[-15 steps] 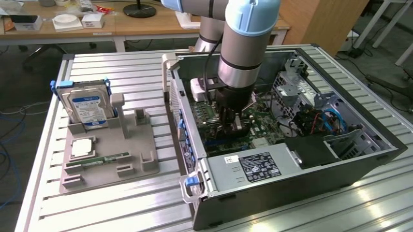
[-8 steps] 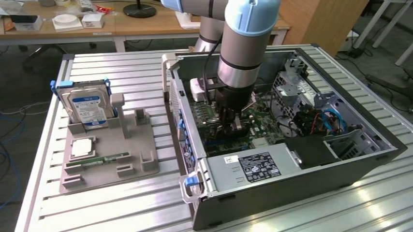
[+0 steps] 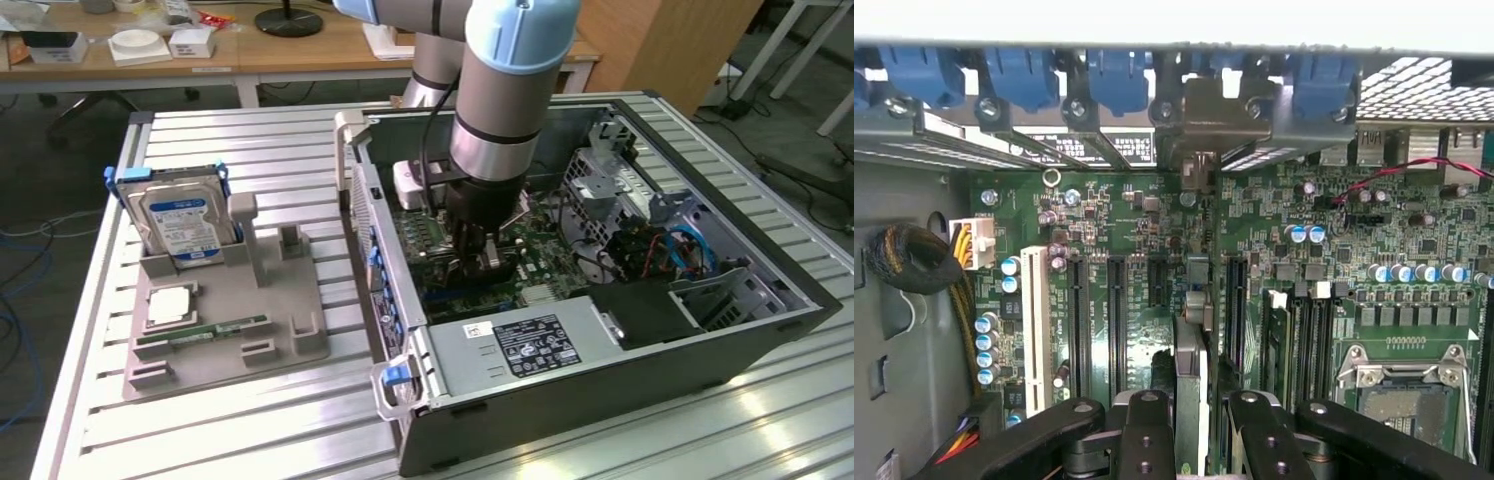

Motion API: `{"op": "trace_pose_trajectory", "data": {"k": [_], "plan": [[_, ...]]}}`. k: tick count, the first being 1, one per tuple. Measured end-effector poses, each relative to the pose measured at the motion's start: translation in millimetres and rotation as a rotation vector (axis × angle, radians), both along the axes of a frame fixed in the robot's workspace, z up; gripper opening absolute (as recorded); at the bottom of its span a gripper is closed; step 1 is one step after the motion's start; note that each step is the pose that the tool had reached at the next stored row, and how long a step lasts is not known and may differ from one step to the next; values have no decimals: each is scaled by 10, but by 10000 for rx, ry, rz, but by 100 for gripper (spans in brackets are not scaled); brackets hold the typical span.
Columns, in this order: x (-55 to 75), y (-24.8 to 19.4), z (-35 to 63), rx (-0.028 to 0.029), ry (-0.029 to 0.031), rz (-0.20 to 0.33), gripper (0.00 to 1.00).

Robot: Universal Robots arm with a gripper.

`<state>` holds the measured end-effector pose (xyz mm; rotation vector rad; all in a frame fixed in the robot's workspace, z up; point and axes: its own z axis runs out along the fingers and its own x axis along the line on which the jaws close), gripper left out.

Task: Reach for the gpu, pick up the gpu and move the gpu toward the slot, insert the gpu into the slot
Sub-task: 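Insert the gpu into the slot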

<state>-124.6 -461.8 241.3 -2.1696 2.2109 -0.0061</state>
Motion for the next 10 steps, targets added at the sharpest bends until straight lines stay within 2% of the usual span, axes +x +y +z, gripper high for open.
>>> {"op": "trace_pose_trajectory", "data": {"k": [10], "plan": [[3,-2,10,-13,6,2,26]]}}
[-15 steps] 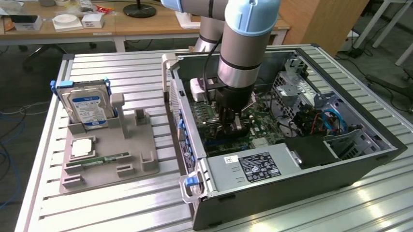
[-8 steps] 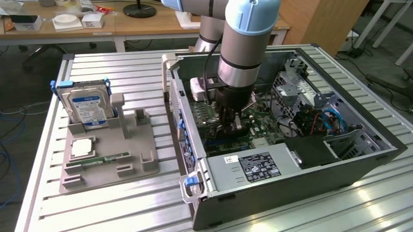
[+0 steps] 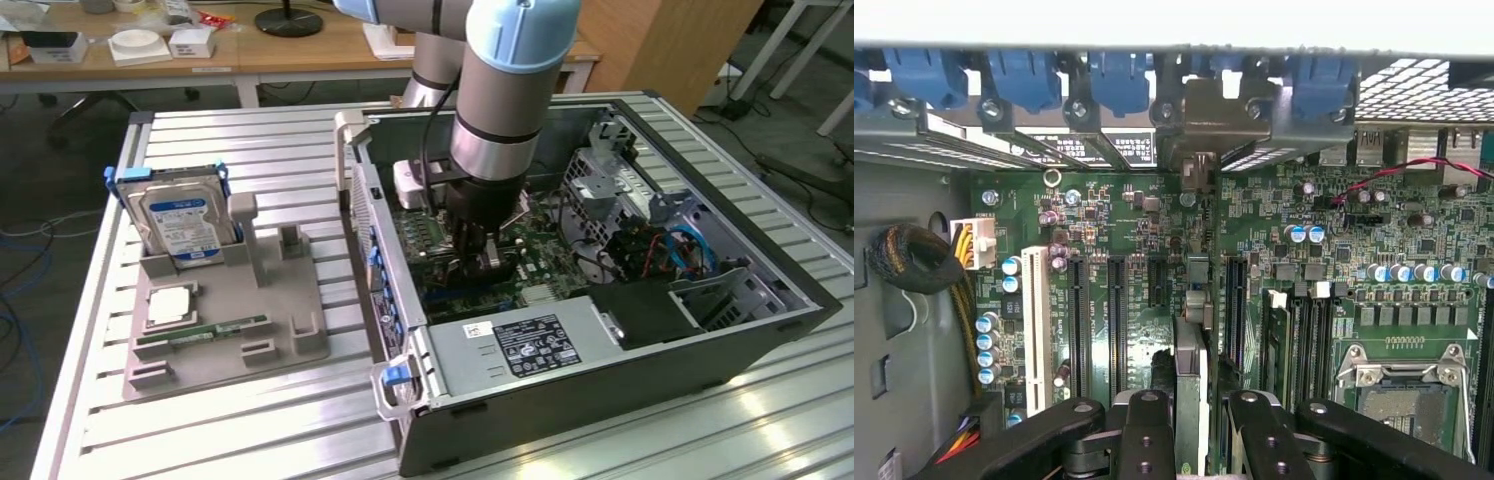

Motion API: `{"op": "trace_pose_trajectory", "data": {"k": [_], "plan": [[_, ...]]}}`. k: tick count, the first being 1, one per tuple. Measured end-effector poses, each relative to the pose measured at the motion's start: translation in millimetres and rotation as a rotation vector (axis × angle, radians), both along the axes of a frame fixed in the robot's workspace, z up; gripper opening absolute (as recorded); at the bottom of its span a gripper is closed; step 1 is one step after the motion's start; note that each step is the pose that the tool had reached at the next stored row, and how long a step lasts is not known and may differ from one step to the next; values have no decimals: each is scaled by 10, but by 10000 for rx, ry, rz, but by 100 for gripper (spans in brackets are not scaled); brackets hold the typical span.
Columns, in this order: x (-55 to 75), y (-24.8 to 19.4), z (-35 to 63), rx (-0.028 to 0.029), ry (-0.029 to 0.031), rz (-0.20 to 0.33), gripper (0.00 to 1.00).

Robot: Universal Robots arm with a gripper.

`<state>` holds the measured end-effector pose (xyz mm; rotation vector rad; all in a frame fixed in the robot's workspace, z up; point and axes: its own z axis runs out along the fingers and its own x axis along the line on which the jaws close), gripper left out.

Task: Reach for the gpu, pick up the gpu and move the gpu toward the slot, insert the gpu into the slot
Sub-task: 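Insert the gpu into the slot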

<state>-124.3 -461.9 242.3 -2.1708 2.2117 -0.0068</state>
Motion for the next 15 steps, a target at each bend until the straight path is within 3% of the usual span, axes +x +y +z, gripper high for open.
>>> {"op": "trace_pose_trajectory", "data": {"k": [15], "plan": [[4,-6,4,2,2,20,26]]}}
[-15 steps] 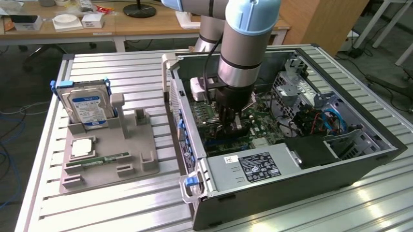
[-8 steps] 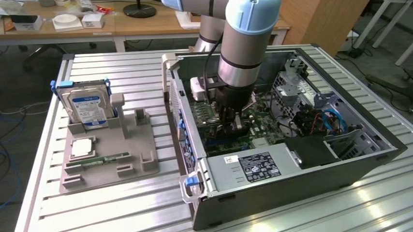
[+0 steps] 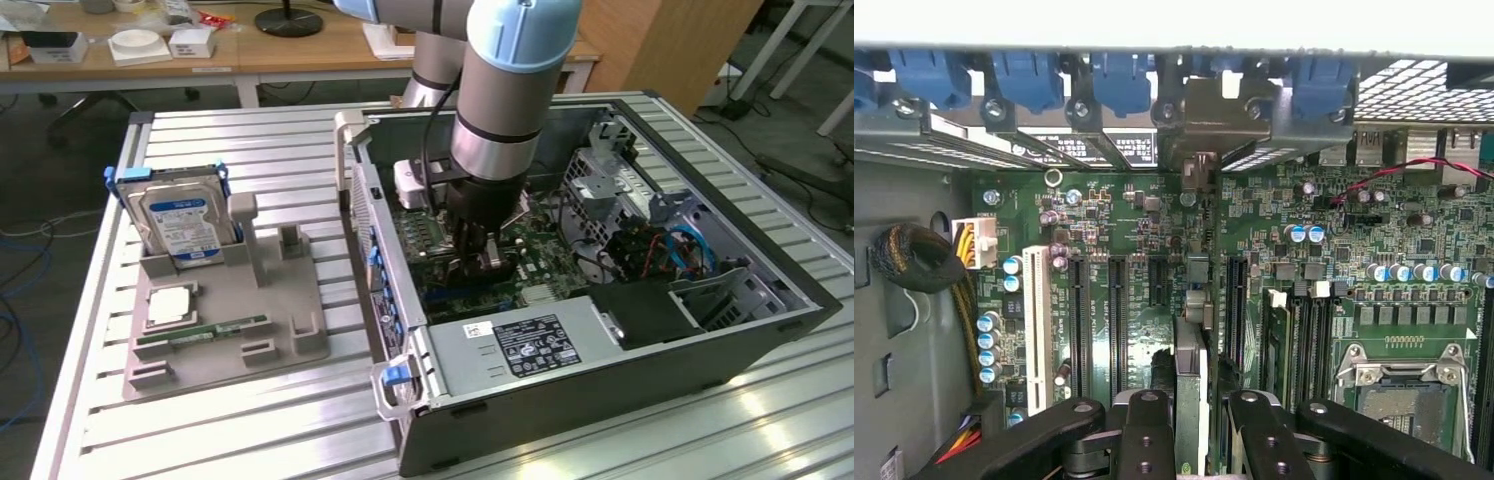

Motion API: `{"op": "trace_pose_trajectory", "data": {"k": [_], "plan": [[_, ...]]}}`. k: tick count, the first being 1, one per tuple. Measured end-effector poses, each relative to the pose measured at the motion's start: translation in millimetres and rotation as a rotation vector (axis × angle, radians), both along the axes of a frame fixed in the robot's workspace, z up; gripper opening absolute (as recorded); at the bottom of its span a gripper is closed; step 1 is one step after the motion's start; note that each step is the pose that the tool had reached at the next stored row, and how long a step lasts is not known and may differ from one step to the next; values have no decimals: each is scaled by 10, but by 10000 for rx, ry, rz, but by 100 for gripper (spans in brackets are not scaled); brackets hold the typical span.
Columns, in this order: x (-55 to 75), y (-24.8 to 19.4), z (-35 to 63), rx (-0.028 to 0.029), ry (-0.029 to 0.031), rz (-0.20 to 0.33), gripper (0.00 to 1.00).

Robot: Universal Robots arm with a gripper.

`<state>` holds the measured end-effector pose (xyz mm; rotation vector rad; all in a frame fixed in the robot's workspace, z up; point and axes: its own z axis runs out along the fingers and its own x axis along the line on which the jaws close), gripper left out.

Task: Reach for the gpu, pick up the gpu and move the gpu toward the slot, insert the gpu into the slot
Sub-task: 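Insert the gpu into the slot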

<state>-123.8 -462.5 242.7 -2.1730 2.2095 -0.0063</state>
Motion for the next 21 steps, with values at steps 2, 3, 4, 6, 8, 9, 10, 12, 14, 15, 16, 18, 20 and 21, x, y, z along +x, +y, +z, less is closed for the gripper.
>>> {"op": "trace_pose_trajectory", "data": {"k": [2,3,4,6,8,9,10,12,14,15,16,18,20,21], "plan": [[1,-1,0,-2,0,16,26],[1,-2,-2,-2,1,18,26],[2,-2,-4,-3,1,20,26],[2,-2,-18,-3,1,21,26],[2,-3,-31,-11,4,23,26],[2,-3,-38,-11,4,24,26],[2,-3,-45,-10,4,25,26],[0,-3,-55,-7,1,23,26],[0,-1,-55,-8,0,21,26],[0,-1,-55,-7,0,21,26],[0,0,-55,-6,-1,21,26],[0,1,-40,7,-7,21,26],[0,2,-26,12,-6,20,26],[0,2,-22,6,-1,20,26]]}}
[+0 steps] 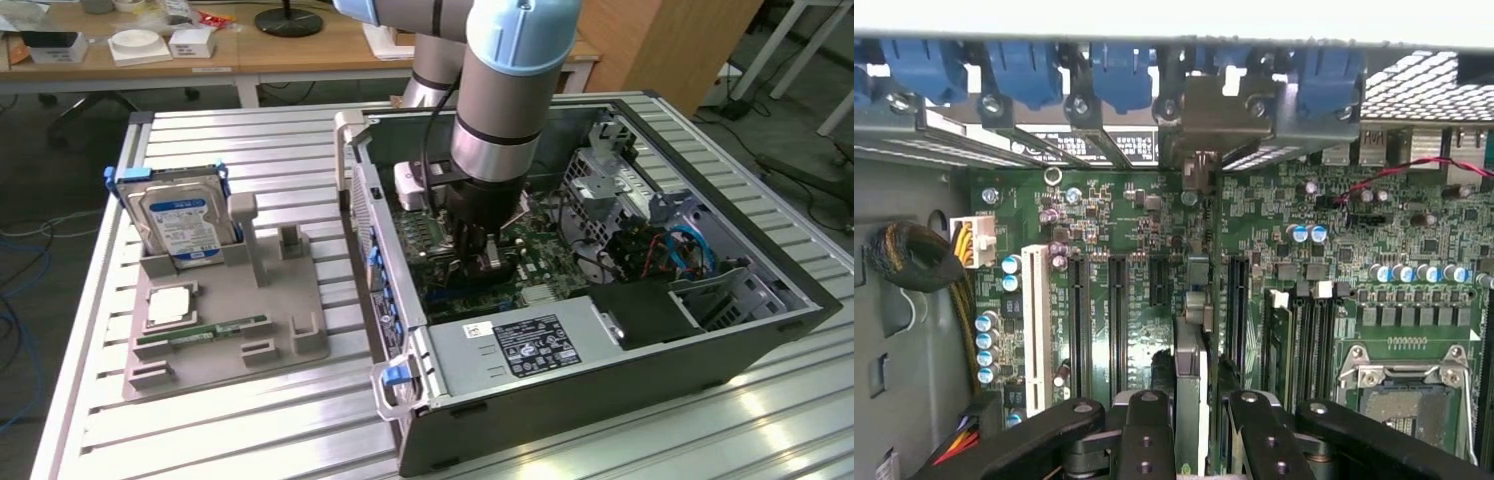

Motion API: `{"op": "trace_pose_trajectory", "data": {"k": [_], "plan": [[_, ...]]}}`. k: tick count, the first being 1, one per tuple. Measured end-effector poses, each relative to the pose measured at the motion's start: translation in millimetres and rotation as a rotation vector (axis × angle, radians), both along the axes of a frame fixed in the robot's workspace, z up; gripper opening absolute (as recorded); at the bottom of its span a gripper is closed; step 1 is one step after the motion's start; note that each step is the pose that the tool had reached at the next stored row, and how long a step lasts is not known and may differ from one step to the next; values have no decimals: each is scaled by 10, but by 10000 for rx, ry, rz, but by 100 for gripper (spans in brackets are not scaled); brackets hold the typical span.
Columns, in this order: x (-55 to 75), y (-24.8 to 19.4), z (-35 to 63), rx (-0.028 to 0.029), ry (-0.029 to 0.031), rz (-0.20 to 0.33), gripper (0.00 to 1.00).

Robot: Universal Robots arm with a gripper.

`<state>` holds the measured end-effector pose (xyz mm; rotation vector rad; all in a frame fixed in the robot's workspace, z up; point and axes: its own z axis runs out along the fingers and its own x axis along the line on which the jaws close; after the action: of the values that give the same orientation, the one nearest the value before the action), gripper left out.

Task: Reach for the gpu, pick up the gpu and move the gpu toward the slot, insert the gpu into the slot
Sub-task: 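Insert the gpu into the slot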

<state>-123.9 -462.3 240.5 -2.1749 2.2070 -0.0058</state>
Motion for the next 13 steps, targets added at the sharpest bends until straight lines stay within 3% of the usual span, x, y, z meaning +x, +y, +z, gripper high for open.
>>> {"op": "trace_pose_trajectory", "data": {"k": [13], "plan": [[18,0,10,-8,-5,-1,26]]}}
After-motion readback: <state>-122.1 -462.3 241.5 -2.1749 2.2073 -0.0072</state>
